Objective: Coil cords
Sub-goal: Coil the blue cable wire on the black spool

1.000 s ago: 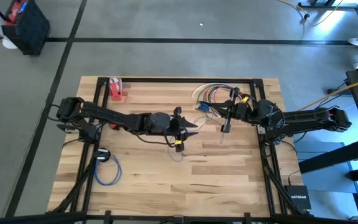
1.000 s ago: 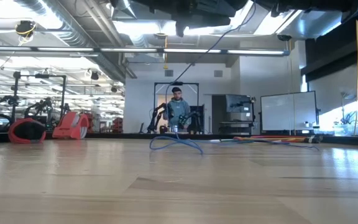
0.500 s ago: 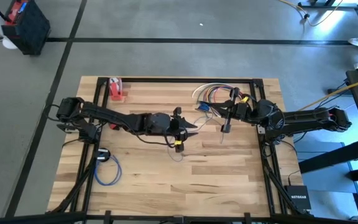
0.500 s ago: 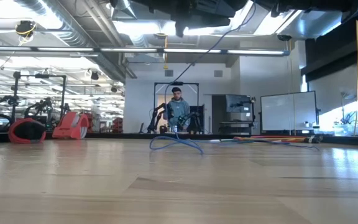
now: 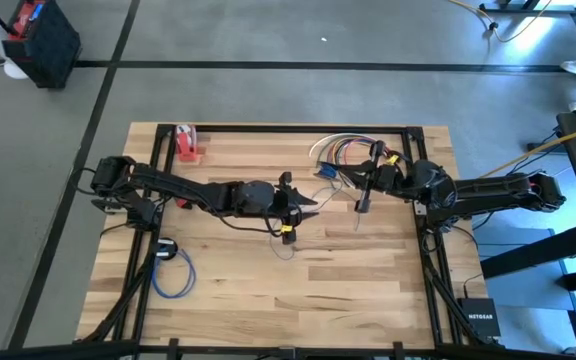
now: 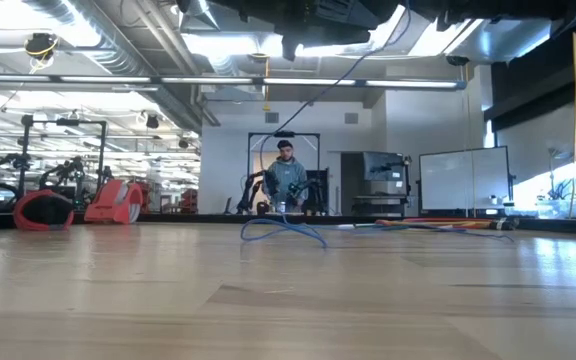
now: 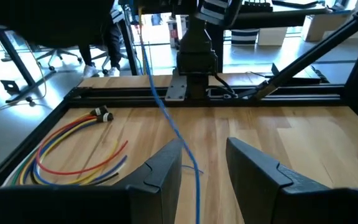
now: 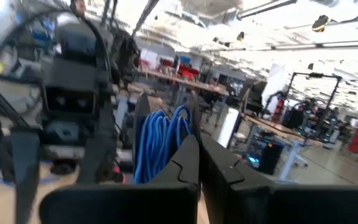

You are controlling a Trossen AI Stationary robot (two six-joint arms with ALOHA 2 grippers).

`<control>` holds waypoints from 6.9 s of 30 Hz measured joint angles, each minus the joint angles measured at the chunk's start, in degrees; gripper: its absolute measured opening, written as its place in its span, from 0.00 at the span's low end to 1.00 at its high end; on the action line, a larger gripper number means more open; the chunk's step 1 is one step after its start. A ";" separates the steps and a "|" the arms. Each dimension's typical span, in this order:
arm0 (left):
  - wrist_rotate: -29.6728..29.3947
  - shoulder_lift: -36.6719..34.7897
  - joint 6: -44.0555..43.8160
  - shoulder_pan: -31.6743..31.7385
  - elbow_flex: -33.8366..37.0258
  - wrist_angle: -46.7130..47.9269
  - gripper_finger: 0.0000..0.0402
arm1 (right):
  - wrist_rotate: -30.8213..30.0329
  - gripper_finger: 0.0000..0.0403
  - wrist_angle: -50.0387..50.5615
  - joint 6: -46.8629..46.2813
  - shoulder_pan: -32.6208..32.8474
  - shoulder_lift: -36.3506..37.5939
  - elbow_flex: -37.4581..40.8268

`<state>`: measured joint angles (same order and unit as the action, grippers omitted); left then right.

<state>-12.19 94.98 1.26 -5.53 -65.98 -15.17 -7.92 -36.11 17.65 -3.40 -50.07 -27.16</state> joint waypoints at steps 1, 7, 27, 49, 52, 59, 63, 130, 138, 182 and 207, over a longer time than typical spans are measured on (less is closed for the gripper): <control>0.00 0.00 -0.39 0.01 0.00 0.02 0.30 | 0.18 0.01 -0.51 -0.91 0.00 0.02 0.00; 0.00 0.00 -1.88 -0.01 0.00 -0.38 0.30 | 0.50 0.01 -2.41 -6.70 0.00 0.02 0.00; -0.17 2.01 -4.01 2.16 0.02 -0.06 0.30 | 1.09 0.01 -4.60 -6.96 0.00 -2.66 0.00; -8.08 -1.38 -2.76 3.39 0.04 17.13 0.01 | 6.09 0.01 -4.71 -6.81 0.03 -2.66 0.00; -9.91 -5.01 -4.49 2.95 0.04 20.88 0.01 | 6.11 0.01 -3.94 -5.65 0.04 -2.64 0.00; -11.46 -13.58 -4.92 2.18 0.04 27.25 0.00 | 7.86 0.01 -1.24 0.74 0.04 -2.64 -0.02; -11.65 -17.86 -4.94 2.39 -0.02 26.88 0.00 | 8.10 0.01 0.11 4.10 0.04 -3.07 -0.02; -11.48 2.13 -2.36 2.35 0.02 2.33 0.00 | -8.95 0.01 -1.10 5.09 0.04 -14.50 -18.38; -11.05 2.01 -1.18 2.22 0.02 3.60 0.02 | -6.77 0.01 1.45 5.38 0.00 -10.77 -18.38; -6.25 -12.05 6.49 -0.99 -2.25 7.09 0.37 | -6.49 0.01 6.33 6.90 0.00 -8.52 -18.33; -2.97 -2.40 7.97 1.56 -2.25 -17.61 0.01 | -3.37 0.01 2.81 6.36 0.04 -13.28 -18.32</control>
<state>-15.16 92.58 9.22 -3.97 -68.23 -32.78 -11.29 -33.30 24.01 -3.36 -63.35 -45.47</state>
